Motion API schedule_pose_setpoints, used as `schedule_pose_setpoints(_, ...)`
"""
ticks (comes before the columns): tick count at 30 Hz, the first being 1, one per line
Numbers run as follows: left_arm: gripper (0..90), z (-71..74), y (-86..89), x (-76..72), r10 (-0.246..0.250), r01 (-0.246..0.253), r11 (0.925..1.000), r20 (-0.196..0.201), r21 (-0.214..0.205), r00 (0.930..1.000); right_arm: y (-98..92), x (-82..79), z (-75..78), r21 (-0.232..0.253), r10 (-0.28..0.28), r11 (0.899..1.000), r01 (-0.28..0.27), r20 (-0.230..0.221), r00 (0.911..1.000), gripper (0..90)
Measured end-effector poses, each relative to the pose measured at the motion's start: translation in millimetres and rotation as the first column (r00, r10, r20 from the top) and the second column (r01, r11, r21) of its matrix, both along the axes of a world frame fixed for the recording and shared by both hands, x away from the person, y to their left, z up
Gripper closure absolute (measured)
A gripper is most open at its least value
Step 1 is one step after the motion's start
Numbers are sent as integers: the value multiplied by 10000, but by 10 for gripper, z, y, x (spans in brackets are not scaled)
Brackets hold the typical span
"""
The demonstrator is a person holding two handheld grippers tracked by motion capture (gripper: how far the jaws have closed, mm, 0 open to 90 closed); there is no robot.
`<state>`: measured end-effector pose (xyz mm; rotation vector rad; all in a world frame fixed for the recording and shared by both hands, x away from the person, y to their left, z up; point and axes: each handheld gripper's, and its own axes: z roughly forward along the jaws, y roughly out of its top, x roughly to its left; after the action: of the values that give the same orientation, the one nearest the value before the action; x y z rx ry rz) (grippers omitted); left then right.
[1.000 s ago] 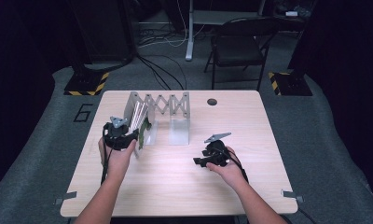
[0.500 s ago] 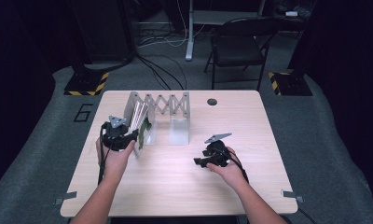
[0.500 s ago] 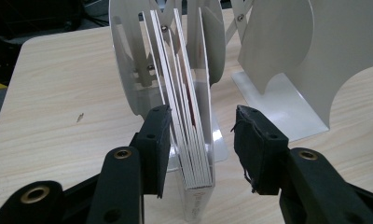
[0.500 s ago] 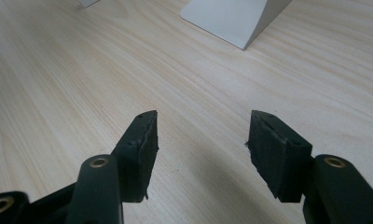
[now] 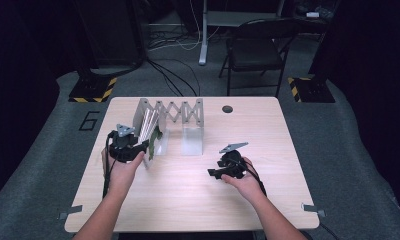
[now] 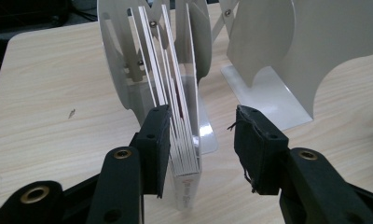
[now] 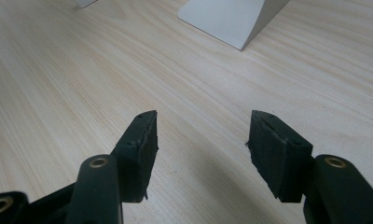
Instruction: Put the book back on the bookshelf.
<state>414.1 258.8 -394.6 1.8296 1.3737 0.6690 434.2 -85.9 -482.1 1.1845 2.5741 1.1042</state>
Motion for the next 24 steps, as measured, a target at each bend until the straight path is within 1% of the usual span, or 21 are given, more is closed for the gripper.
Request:
schedule_pose_setpoints(3,562,22,5,-17,-135,135,9999,-114,-57,9998,-3,1,-1,-22,8,10000,-8,4,10000,422)
schedule_pose_setpoints(5,562,40,10,-32,-213,212,9998,-170,-59,9996,-12,12,-9,27,9,10000,-10,222,9998,422)
schedule_pose_setpoints(6,562,49,15,-40,-249,248,9997,-167,-66,9996,-12,3,-1,29,-78,10000,77,63,10000,422)
schedule_pose_setpoints(12,560,121,54,-118,-471,468,9988,-204,-116,9987,-13,7,3,-4,-105,9999,105,81,9999,422)
schedule_pose_setpoints(15,559,147,68,-169,-548,544,9983,-172,-204,9983,-10,4,2,13,-107,9999,107,129,9999,422)
schedule_pose_setpoints(16,559,159,75,-182,-620,616,9980,-262,-169,9977,-10,4,3,10,-93,10000,93,136,9999,422)
schedule_pose_setpoints(17,558,158,74,-195,-598,595,9981,-182,-188,9980,-12,4,3,-4,-68,10000,68,142,9999,422)
schedule_pose_setpoints(19,558,174,91,-228,-764,759,9970,-291,-163,9967,-11,4,3,-17,-67,10000,68,135,9999,422)
schedule_pose_setpoints(20,557,171,88,-244,-735,730,9971,-231,-208,9970,-12,4,4,-18,-72,10000,72,131,9999,422)
schedule_pose_setpoints(22,557,172,103,-279,-835,830,9964,-281,-183,9961,-9,3,6,20,-137,9999,137,125,9998,421)
schedule_pose_setpoints(23,557,164,109,-293,-856,852,9962,-257,-178,9960,-15,9,4,8,-61,10000,61,229,9997,421)
schedule_pose_setpoints(24,557,162,117,-309,-913,906,9956,-333,-221,9953,-13,3,10,-2,-146,9999,146,97,9998,421)
